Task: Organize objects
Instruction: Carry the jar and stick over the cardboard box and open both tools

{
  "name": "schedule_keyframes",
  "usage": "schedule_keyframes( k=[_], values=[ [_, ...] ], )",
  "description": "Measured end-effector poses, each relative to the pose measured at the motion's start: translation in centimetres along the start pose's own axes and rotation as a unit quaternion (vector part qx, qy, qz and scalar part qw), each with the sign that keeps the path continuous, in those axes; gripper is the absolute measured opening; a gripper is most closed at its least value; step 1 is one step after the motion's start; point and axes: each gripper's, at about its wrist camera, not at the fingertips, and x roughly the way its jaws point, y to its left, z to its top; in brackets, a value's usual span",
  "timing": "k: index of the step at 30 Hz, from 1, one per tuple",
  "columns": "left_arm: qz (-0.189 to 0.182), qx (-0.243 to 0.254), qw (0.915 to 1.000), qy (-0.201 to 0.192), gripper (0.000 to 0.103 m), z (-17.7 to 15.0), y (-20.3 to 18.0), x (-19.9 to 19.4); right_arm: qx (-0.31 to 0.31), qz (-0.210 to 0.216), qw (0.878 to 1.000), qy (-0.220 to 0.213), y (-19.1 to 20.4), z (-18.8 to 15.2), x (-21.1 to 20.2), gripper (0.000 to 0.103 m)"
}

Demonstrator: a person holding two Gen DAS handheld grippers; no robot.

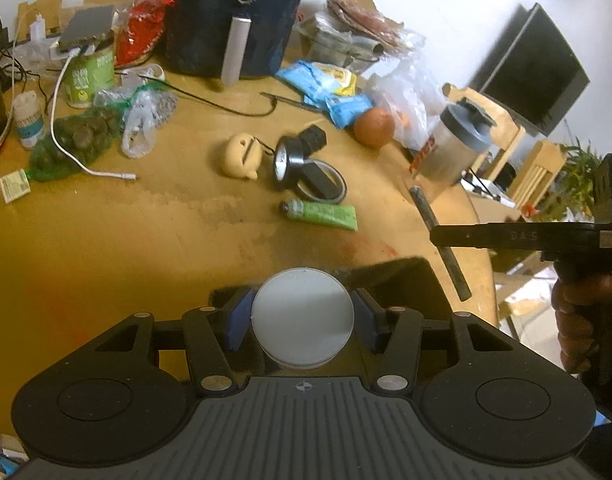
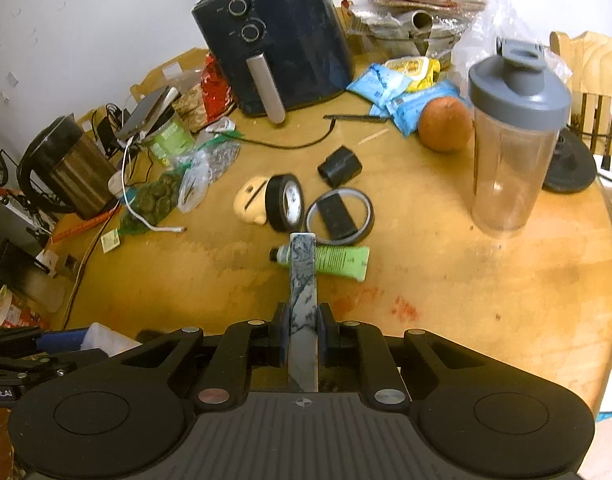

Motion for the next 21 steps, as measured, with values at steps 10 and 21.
schedule_keyframes(
  k=[10, 21],
  values=[
    [-0.004, 0.019, 0.9995, 0.026, 0.053, -2.0, -0.6, 0.9, -0.011, 0.002, 1.000, 0.027, 1.1, -3.2, 0.4, 0.017],
    [0.011, 0.040, 0.9985, 0.036, 0.053, -2.5, -0.8, 1.5, -0.053, 0.000, 0.998, 0.034, 2.8, -3.9, 1.0, 0.017]
  ],
)
